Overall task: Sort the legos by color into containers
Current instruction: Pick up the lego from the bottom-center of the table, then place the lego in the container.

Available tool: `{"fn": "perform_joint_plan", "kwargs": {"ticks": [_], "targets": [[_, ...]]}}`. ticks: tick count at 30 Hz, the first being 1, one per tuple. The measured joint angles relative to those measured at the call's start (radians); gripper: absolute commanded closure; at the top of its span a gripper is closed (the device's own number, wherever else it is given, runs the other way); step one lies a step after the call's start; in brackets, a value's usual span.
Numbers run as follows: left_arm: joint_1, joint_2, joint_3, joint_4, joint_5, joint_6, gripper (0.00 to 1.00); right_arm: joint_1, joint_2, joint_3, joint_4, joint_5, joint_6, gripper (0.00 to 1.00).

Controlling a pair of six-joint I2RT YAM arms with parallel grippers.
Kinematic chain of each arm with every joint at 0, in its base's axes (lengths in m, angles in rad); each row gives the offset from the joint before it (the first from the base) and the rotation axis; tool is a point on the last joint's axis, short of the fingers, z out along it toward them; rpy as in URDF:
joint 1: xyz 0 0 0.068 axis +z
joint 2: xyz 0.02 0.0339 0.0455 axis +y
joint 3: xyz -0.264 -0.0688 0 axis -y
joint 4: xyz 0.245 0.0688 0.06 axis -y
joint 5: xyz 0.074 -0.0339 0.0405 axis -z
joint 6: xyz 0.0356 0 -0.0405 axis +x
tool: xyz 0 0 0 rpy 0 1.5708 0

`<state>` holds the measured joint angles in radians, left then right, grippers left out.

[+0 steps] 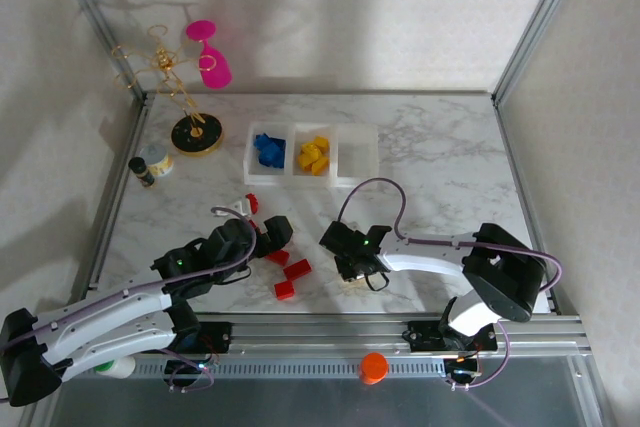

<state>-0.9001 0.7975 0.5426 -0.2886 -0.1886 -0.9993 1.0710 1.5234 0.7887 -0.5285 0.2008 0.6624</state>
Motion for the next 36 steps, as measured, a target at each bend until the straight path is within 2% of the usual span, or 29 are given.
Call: {"fn": "perform_joint_plan", "kwargs": {"ticks": [6,12,19,28,31,36], "targets": [[0.002,0.034,0.047,-0.023,-0.037,0.01,0.0,-0.027,-0.045,0.076,-0.01,0.023,0.003,0.69],[0.055,0.069,0.113,-0.028,-0.05,0.056,0.0,-0.102,-0.019,0.234,0.019,0.065,-0.049,0.69],[0.172,0.138,0.17,-0.027,-0.034,0.118,0.0,-0.182,0.229,0.55,0.074,0.122,-0.151,0.7],[0.275,0.188,0.202,-0.017,0.013,0.169,0.0,-0.307,0.512,0.858,0.127,0.11,-0.241,0.69],[0.296,0.201,0.203,-0.008,0.019,0.179,0.0,-0.336,0.596,0.952,0.129,0.101,-0.261,0.64],[0.314,0.22,0.204,0.006,0.04,0.192,0.0,-0.348,0.703,1.079,0.127,0.088,-0.299,0.51]]}}
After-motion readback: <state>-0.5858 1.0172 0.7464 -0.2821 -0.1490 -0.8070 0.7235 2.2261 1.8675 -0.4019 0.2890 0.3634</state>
